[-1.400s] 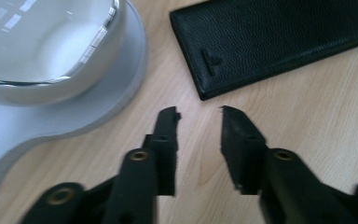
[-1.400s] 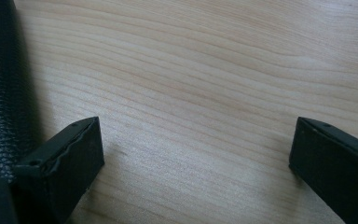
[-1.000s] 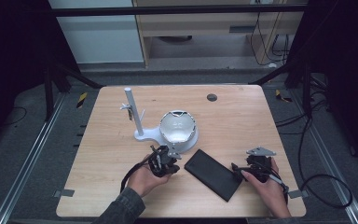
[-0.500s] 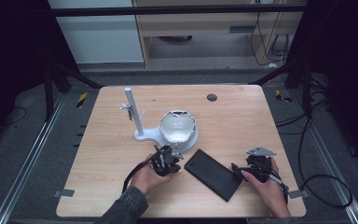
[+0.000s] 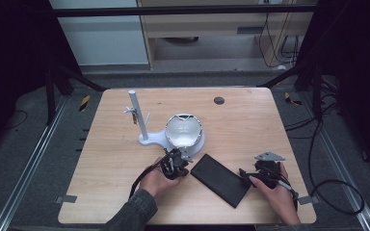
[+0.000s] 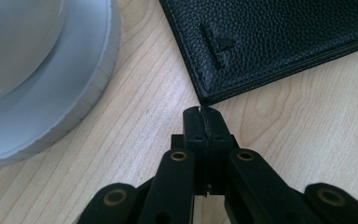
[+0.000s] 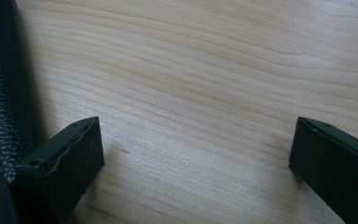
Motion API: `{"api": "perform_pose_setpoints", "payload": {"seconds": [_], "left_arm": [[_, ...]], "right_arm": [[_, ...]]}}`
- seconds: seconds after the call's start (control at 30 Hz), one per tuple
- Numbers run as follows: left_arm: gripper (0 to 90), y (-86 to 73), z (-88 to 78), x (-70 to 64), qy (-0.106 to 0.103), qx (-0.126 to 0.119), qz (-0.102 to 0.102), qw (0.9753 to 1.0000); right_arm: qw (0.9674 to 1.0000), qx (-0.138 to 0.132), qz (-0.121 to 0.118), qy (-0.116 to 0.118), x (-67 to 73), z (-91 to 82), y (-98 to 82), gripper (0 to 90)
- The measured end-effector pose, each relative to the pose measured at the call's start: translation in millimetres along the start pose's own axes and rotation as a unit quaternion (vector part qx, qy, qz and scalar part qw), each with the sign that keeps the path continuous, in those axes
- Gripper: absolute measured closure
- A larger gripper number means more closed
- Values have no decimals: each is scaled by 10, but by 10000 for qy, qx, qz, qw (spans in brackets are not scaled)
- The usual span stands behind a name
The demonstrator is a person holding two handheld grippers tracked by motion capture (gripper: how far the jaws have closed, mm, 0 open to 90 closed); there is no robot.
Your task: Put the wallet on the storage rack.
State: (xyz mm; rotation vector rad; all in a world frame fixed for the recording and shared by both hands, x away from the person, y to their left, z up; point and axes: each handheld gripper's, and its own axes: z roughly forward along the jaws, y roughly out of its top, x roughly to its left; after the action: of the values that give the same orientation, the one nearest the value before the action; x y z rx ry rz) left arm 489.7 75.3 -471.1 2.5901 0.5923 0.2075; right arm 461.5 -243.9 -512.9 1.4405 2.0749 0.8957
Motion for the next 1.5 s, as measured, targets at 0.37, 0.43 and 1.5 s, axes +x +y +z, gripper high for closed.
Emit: {"api": "perform_pose_setpoints", "payload": {"seconds": [0.37, 0.43, 1.5], "left_arm": [[899, 20, 32, 8, 0, -19, -2, 10000], [899, 20, 25, 10, 5, -43, -9, 10000], [900, 232, -129, 34, -103, -582, 166, 9981]], "right_arm": [[10000, 1, 1, 1, 0, 0, 0, 31], [10000, 1, 0, 0, 0, 0, 0, 31], [9951, -260, -885, 365, 313, -810, 480, 178]]}}
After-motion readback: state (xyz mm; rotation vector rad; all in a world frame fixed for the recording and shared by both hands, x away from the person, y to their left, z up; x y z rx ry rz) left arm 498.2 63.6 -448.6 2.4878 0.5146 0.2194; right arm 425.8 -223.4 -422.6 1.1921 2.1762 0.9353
